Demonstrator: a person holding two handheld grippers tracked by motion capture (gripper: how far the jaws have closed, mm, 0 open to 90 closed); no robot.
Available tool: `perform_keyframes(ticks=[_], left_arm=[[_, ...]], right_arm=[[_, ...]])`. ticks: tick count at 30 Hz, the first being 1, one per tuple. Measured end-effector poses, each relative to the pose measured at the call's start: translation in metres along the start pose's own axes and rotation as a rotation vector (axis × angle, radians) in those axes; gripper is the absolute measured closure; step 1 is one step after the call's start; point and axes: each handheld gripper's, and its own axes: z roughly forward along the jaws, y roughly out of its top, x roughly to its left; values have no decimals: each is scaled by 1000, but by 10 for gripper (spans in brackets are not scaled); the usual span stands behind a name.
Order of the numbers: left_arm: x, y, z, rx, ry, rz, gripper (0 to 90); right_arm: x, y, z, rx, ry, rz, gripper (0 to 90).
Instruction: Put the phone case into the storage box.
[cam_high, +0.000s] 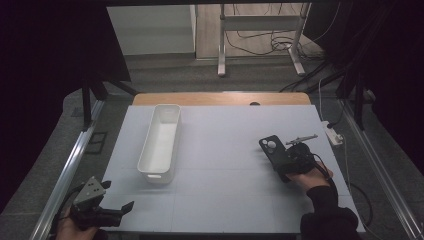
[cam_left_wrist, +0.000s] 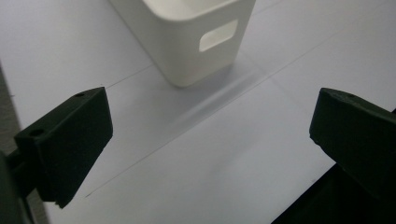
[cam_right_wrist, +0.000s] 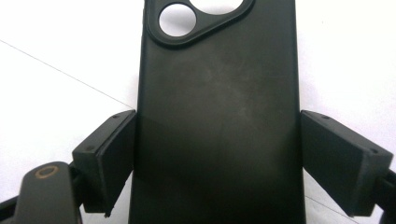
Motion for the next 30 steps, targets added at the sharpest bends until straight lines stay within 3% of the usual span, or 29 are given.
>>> perform_keyframes(ticks=[5,10,22,30], left_arm=[[-2,6,1,-21,0,17,0],[-3,15,4,-57,-67,18,0],[-8,40,19,-58,-147,107,0],[-11,56,30,-78,-203,140,0]], right_arm=[[2,0,-6,-28,11,-5,147],[6,0,-13,-58,28,-19,148],[22,2,-28,-141,94,-84,148],[39,3,-37,-188,159,-133,148]])
